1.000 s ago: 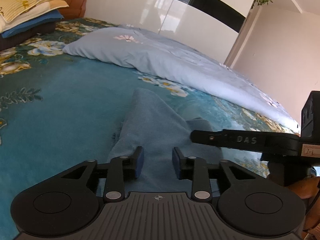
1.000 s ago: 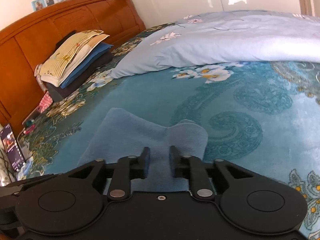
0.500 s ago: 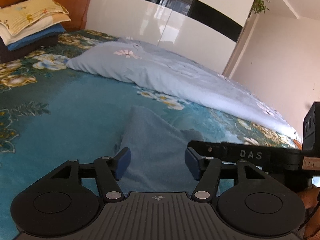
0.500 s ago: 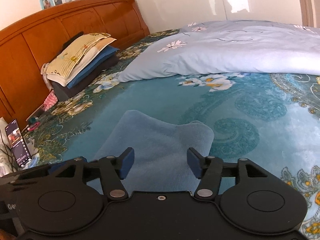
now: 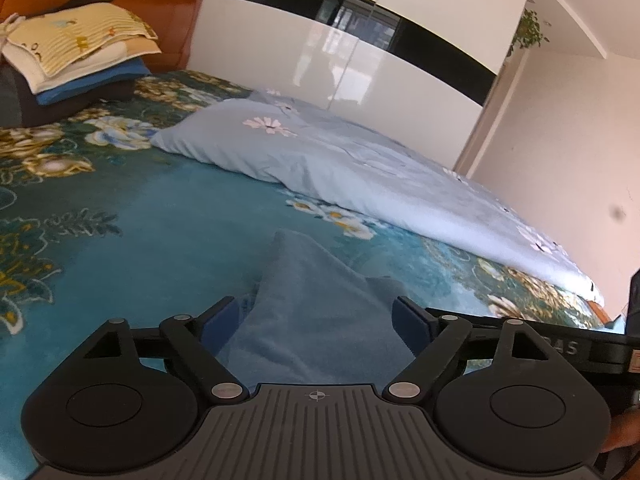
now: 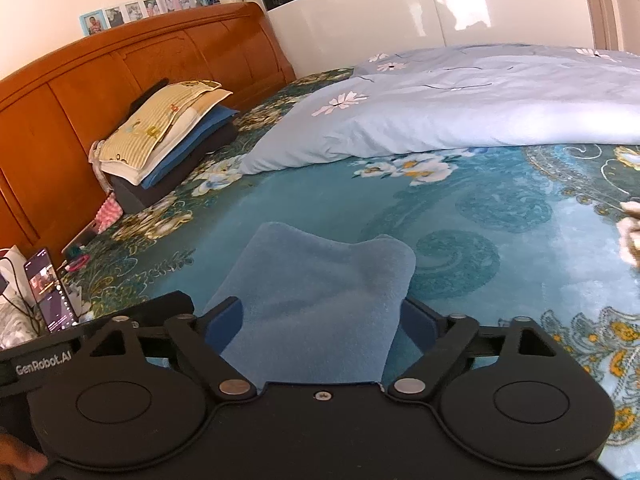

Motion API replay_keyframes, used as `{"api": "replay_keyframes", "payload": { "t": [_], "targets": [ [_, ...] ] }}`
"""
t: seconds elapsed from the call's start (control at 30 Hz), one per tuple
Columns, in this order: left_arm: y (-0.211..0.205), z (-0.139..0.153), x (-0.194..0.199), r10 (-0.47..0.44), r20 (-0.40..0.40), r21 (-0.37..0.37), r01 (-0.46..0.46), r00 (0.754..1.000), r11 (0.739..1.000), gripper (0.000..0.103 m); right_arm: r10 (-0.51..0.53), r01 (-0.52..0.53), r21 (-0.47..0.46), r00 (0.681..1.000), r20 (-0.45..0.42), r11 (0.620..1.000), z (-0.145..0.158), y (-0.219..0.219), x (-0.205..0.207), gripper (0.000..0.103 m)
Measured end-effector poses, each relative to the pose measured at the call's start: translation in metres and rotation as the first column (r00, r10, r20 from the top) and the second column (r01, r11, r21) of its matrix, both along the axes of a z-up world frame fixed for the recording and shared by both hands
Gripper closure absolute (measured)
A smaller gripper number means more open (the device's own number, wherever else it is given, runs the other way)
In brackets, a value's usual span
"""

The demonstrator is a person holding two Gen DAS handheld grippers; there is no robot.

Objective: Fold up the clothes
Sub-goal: 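Open both grippers wide and position them around the folded sweatpants bundle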

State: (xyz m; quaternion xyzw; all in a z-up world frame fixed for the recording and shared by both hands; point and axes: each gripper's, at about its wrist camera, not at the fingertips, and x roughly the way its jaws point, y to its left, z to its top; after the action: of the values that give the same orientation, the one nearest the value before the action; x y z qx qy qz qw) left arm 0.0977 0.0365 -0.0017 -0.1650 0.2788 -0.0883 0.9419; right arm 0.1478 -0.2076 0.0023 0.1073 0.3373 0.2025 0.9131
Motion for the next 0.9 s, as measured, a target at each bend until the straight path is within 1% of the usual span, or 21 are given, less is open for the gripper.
{"api": "replay_keyframes", "payload": {
  "t": [0.07, 0.1, 0.13, 0.2, 0.27, 0.43, 0.53, 0.67, 0.77, 0.9],
  "targets": [
    [0.002, -0.001, -0.002, 0.008, -0.003, -0.005, -0.008, 1.000, 1.000, 0.017, -0.003, 0.003, -0.009, 1.000, 0.009, 1.000, 0.001, -0.001, -0.004, 0.009],
    [0.004, -0.001, -0.003, 0.017, -0.004, -0.005, -0.017, 1.000, 1.000, 0.007, -0.003, 0.004, -0.010, 1.000, 0.014, 1.000, 0.002, -0.002, -0.005, 0.007],
    [0.005, -0.002, -0.004, 0.027, -0.003, -0.005, -0.027, 1.000, 1.000, 0.001, -0.003, 0.003, -0.011, 1.000, 0.019, 1.000, 0.002, -0.003, -0.008, 0.004],
    [0.009, -0.002, -0.008, 0.044, 0.006, -0.004, -0.044, 0.999, 0.999, 0.000, -0.003, 0.004, -0.013, 1.000, 0.029, 1.000, 0.004, -0.004, -0.012, 0.002],
    [0.013, -0.002, -0.009, 0.053, 0.007, -0.007, -0.053, 0.999, 0.999, 0.000, -0.010, 0.011, -0.018, 0.999, 0.040, 1.000, 0.005, -0.005, -0.017, 0.002],
    [0.019, -0.003, -0.009, 0.084, -0.002, -0.015, -0.084, 0.996, 0.996, 0.000, -0.027, 0.027, -0.018, 0.999, 0.035, 0.999, 0.002, -0.007, -0.020, 0.002],
    [0.021, -0.009, -0.007, 0.104, -0.022, -0.014, -0.105, 0.994, 0.994, 0.000, -0.030, 0.029, 0.015, 0.999, 0.025, 0.999, -0.001, -0.011, -0.019, 0.001],
    [0.020, -0.018, -0.004, 0.137, -0.047, -0.010, -0.138, 0.989, 0.990, 0.000, -0.062, 0.062, 0.057, 0.998, 0.011, 0.996, -0.008, -0.016, -0.012, 0.001],
    [0.018, -0.024, 0.000, 0.149, -0.073, -0.020, -0.151, 0.986, 0.988, 0.000, -0.094, 0.095, 0.091, 0.996, -0.011, 0.991, -0.014, -0.020, -0.005, 0.001],
    [0.011, -0.030, 0.006, 0.167, -0.106, -0.012, -0.169, 0.980, 0.986, 0.000, -0.112, 0.118, 0.141, 0.992, -0.051, 0.983, -0.024, -0.023, 0.007, 0.001]
  ]
}}
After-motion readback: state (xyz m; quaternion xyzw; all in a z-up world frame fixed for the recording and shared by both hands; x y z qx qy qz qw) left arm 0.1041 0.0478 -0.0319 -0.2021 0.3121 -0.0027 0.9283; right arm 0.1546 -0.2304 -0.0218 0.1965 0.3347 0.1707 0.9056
